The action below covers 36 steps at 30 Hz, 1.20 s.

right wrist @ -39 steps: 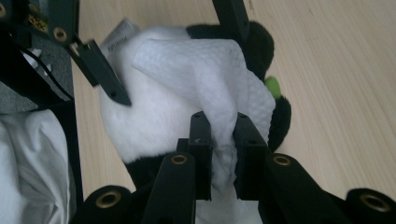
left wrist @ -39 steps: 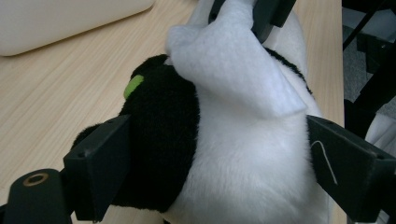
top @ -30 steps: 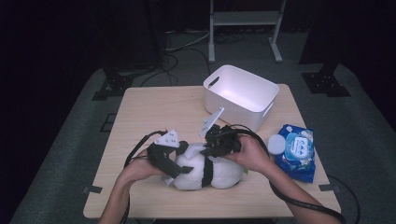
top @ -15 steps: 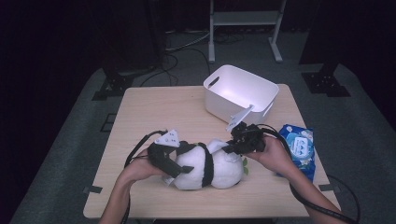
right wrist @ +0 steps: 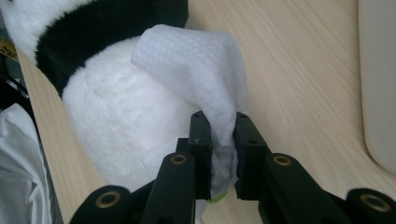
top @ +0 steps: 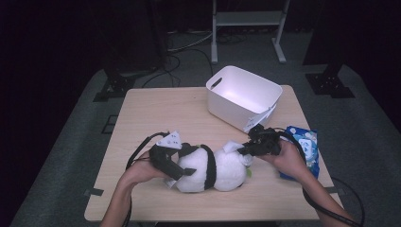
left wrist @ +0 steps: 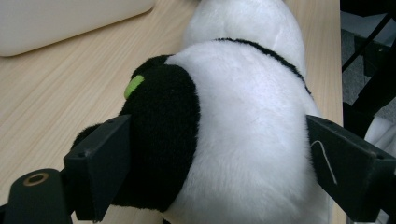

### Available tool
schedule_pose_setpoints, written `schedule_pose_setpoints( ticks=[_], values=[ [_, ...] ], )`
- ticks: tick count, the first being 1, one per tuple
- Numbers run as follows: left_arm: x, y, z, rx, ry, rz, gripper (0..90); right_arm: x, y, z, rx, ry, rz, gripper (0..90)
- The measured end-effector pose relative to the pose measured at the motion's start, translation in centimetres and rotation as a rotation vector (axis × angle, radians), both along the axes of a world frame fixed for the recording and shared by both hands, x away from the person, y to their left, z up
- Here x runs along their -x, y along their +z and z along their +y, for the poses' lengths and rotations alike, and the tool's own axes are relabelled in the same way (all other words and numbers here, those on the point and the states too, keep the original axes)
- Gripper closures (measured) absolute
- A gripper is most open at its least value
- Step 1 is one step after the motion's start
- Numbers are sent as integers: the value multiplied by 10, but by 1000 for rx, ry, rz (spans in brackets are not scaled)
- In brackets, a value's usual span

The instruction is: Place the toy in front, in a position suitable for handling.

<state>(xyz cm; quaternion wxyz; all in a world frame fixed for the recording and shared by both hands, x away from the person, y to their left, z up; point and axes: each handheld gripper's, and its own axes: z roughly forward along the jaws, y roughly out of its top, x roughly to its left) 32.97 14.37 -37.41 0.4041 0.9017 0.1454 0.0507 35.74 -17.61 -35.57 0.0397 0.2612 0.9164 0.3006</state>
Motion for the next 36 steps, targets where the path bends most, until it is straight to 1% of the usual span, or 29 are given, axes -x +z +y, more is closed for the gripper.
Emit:
schedule_pose_setpoints(
  ticks=[3, 7, 14, 16, 22, 23, 25, 27, 29, 31, 32, 33, 35, 36],
  values=[
    [0, 0, 0, -1, 0, 0, 110, 0, -1, -2, -7, -3, 1, 791],
    [0, 0, 0, -4, 0, 0, 110, 3, 3, 2, -7, 7, -9, 792],
    [0, 0, 0, -6, -1, 0, 110, 7, 15, 24, -6, 76, -42, 791],
    [0, 1, 0, -7, -1, 1, 110, 7, 17, 33, -7, 88, -39, 791],
    [1, 5, 0, -23, -5, 11, 101, 10, 16, 51, -11, 141, -49, 790],
    [1, 7, -1, -27, -5, 15, 93, 11, 16, 51, -13, 144, -49, 790],
    [1, 13, -3, -40, -13, 22, 72, 13, 15, 52, -31, 153, -46, 790],
    [2, 17, -4, -42, -11, 33, 52, 17, 14, 54, -30, 159, -53, 790],
    [-1, 22, -8, -57, -24, 48, 40, 19, 14, 53, -34, 166, -51, 790],
    [-3, 25, -12, -65, -32, 62, 26, 24, 14, 53, -44, 175, -47, 791],
    [-3, 25, -12, -65, -32, 62, 26, 24, 14, 53, -44, 175, -47, 791],
    [-4, 27, -15, -75, -44, 71, 26, 26, 14, 54, -51, 182, -42, 791],
    [-6, 28, -22, -112, -71, 92, 19, 33, 14, 56, -47, 205, -54, 791],
    [-7, 27, -27, -137, -80, 105, 19, 35, 14, 57, -52, 210, -54, 791]
  ],
)
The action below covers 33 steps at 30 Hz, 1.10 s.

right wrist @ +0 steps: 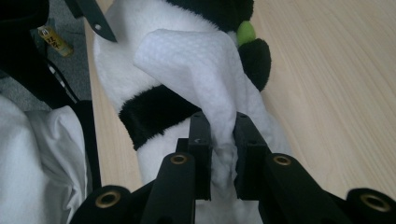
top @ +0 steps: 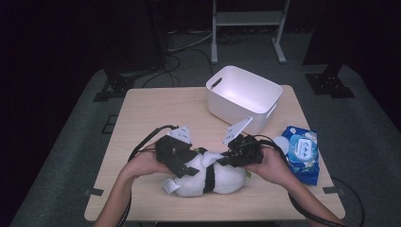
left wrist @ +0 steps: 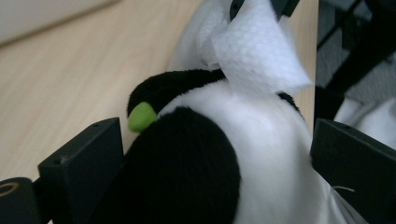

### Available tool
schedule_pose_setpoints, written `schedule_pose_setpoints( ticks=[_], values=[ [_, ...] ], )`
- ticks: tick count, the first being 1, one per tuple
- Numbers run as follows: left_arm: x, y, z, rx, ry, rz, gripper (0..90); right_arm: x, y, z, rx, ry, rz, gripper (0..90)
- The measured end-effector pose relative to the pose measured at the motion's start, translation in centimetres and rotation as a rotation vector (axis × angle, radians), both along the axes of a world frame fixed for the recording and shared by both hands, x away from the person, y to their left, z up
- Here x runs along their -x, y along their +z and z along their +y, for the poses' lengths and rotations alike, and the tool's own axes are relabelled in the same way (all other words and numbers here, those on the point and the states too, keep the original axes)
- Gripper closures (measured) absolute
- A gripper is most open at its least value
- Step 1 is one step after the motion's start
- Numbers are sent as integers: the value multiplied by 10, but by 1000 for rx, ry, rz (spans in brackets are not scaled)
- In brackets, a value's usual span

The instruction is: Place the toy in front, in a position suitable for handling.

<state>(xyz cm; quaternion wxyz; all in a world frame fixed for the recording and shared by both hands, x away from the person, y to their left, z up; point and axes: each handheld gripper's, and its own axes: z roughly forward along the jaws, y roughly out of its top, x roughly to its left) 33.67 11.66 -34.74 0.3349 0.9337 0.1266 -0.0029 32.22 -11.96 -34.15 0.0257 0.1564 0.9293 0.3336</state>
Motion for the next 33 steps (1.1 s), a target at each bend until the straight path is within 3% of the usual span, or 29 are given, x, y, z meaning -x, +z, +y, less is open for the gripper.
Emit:
schedule_pose_setpoints(
  ticks=[3, 4, 5, 9, 11, 13, 14, 15, 19, 23, 27, 33],
  values=[
    [-4, -7, -15, -75, -44, 60, 0, 6, -2, 0, -5, 21, 1, 792],
    [-4, -7, -15, -75, -44, 60, 0, 6, -2, 0, -5, 21, 1, 792],
    [-3, -10, -19, -94, -62, 85, 0, 9, -2, -1, -9, 28, 3, 792],
    [-1, -13, -21, -104, -65, 83, 0, 12, -5, -3, -21, 39, 7, 793],
    [1, -13, -22, -110, -64, 70, 1, 12, -5, -3, -26, 35, 13, 793],
    [1, -13, -22, -119, -60, 48, 87, 10, -6, -4, -28, 31, 13, 792],
    [1, -12, -21, -115, -50, 43, 87, 10, -6, -4, -28, 31, 13, 792],
    [0, -10, -19, -113, -46, 38, 185, 8, -6, -6, -33, 19, 9, 792],
    [-4, -7, -19, -99, -41, 22, 262, 3, -4, -11, -42, -4, 14, 792],
    [-8, -4, -27, -117, -47, -38, 292, -1, -3, -15, -32, -20, 9, 792],
    [-13, -3, -33, -136, -48, -73, 294, -7, -2, -20, -23, -49, -1, 792],
    [-24, -1, -44, -180, -45, -174, 300, -18, 0, -25, -18, -92, -17, 791]
  ],
)
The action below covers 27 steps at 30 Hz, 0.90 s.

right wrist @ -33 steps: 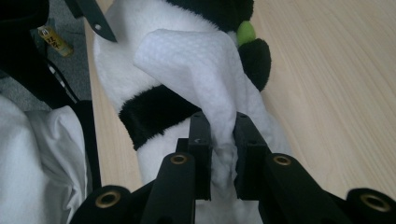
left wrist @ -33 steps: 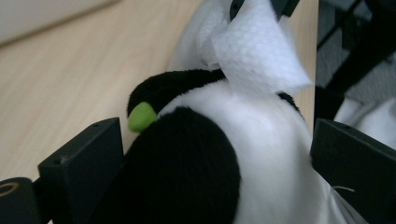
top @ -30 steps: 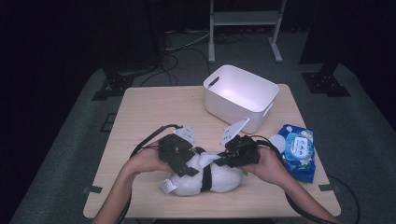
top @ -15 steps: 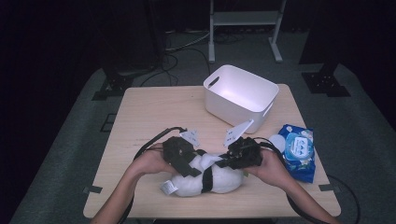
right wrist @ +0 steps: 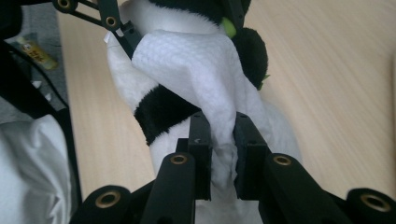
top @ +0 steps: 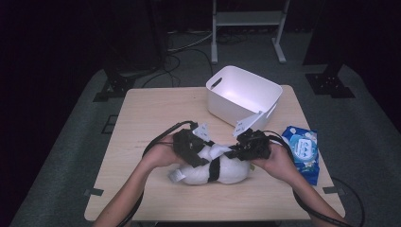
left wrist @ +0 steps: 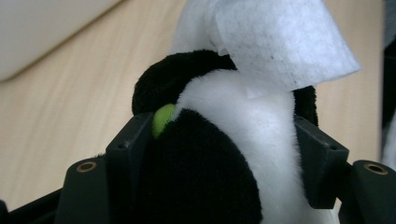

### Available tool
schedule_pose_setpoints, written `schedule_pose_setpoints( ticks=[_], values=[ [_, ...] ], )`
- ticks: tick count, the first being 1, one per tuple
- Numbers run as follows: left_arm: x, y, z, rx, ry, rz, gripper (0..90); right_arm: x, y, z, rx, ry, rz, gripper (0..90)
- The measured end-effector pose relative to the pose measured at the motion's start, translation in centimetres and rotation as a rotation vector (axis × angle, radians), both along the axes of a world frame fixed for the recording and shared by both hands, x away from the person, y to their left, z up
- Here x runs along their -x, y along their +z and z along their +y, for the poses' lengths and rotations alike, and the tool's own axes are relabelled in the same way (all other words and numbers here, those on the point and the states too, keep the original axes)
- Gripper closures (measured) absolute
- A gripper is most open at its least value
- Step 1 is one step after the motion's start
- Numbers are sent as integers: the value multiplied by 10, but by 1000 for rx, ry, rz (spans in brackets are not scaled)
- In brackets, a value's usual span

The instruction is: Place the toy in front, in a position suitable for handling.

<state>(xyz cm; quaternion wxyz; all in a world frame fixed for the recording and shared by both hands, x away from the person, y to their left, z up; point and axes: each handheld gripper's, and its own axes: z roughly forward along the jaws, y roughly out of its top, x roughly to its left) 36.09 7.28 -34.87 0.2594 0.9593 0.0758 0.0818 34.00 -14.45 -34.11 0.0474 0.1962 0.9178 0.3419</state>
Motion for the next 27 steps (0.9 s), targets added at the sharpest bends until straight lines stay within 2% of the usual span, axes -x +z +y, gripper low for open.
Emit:
schedule_pose_setpoints(
  ticks=[5, 7, 11, 12, 15, 16, 17, 18, 20, 23, 25, 27],
  values=[
    [-12, -2, -4, -36, -24, -106, 301, -12, -1, -2, 12, -37, -3, 792],
    [-14, -2, -3, -36, -38, -107, 300, -13, -2, -2, 11, -39, 2, 793],
    [-8, -4, 1, -16, -60, -110, 280, -14, -1, 2, 21, -16, 27, 795],
    [-5, -5, 3, -5, -56, -107, 267, -15, 2, 6, 28, 3, 19, 796],
    [2, -7, 8, 22, -55, -105, 256, -15, 6, 10, 14, 0, 4, 795],
    [8, -9, 11, 42, -53, -105, 245, -16, 9, 14, 12, -2, -22, 795],
    [8, -9, 11, 42, -53, -105, 240, -16, 9, 14, 12, -2, -22, 795],
    [11, -9, 13, 58, -43, -93, 240, -18, 9, 16, 15, -5, -25, 795],
    [13, -9, 16, 81, -30, -67, 228, -21, 5, 21, 24, 4, 10, 795],
    [12, -6, 21, 127, -11, 11, 204, -17, -4, 27, 44, 29, 41, 796],
    [12, -5, 24, 155, -5, 59, 202, -12, -6, 29, 68, 48, 33, 797],
    [13, -3, 25, 175, -5, 76, 198, -6, -8, 30, 82, 59, 36, 797]
  ],
)
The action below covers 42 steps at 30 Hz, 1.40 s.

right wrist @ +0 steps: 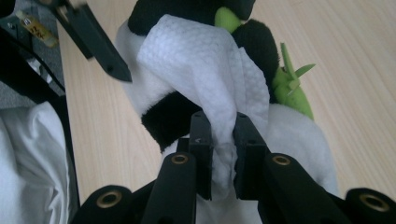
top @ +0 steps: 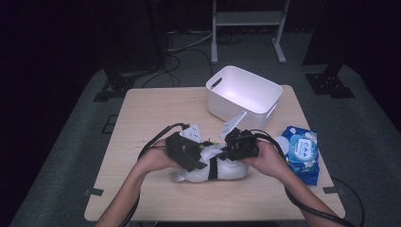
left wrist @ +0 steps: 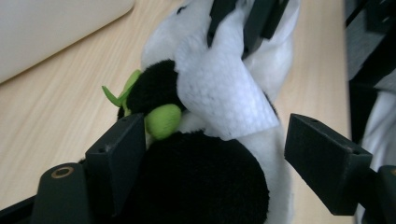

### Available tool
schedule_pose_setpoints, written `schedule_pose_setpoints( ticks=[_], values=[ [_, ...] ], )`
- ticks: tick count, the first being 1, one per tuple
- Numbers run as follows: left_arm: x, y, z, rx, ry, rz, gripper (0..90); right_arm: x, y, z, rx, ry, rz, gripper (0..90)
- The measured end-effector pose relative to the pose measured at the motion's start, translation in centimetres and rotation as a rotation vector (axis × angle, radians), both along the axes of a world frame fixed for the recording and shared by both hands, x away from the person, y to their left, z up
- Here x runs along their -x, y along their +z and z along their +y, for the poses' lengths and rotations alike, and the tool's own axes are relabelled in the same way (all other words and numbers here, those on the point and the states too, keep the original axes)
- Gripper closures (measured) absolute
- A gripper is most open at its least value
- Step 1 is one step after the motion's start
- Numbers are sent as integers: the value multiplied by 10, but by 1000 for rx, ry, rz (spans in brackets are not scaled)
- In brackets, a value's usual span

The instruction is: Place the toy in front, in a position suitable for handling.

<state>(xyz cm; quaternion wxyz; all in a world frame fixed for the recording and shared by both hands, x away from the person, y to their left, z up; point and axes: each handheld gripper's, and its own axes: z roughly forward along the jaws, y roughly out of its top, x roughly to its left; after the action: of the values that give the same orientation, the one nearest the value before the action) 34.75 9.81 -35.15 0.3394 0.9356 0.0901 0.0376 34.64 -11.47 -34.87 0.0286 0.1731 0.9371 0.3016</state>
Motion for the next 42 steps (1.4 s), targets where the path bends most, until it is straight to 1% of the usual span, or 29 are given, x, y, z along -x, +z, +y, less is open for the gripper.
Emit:
schedule_pose_setpoints(
  ticks=[2, 4, 5, 8, 10, 12, 13, 14, 16, 17, 18, 20, 24, 26, 31, 33, 34, 36, 38, 40, 42],
  values=[
    [2, 3, 2, 5, -4, -1, 198, 4, -2, -1, 9, 8, -1, 798],
    [5, 5, 3, 23, -7, 12, 192, 6, -4, -2, 4, 9, 18, 800],
    [6, 6, 4, 29, -7, 9, 187, 7, -6, -3, 0, 10, 23, 801],
    [9, 9, 7, 15, -17, -6, 187, 9, -9, -4, -9, 13, 43, 804],
    [10, 11, 9, 33, -4, -7, 187, 10, -11, -5, -14, 15, 49, 806],
    [9, 13, 13, 29, 0, -11, 188, 11, -13, -5, -13, 18, 58, 808],
    [9, 14, 15, 42, 16, -9, 189, 12, -13, -4, -13, 19, 61, 809],
    [8, 15, 16, 38, 28, -12, 189, 13, -15, -4, -9, 27, 71, 811],
    [7, 12, 19, -10, 50, -17, 196, 15, -17, -4, -8, 36, 78, 812],
    [7, 8, 20, -22, 59, -9, 209, 16, -18, -4, -11, 36, 79, 813],
    [7, 4, 20, -26, 61, 7, 215, 17, -19, -4, -9, 39, 82, 814],
    [7, -3, 22, -11, 59, 34, 216, 19, -22, -4, -10, 43, 88, 818],
    [7, -14, 21, -7, 59, 60, 216, 20, -27, 0, 11, 49, 94, 822],
    [7, -18, 20, -10, 59, 61, 217, 21, -28, 2, 22, 45, 88, 824],
    [6, -22, 18, -24, 60, 28, 217, 19, -32, 5, 29, 33, 92, 826],
    [5, -22, 18, -30, 66, 2, 217, 17, -33, 6, 26, 27, 81, 825],
    [4, -22, 19, -40, 72, -21, 218, 17, -33, 7, 27, 25, 80, 826],
    [2, -21, 20, -58, 87, -45, 222, 15, -34, 8, 22, 16, 73, 827],
    [0, -22, 20, -65, 102, -52, 222, 12, -35, 11, 21, 13, 79, 827],
    [-2, -22, 22, -72, 105, -59, 222, 10, -36, 14, 26, 5, 71, 828],
    [-4, -25, 23, -66, 122, -56, 222, 9, -38, 16, 30, -2, 64, 829]
  ],
)
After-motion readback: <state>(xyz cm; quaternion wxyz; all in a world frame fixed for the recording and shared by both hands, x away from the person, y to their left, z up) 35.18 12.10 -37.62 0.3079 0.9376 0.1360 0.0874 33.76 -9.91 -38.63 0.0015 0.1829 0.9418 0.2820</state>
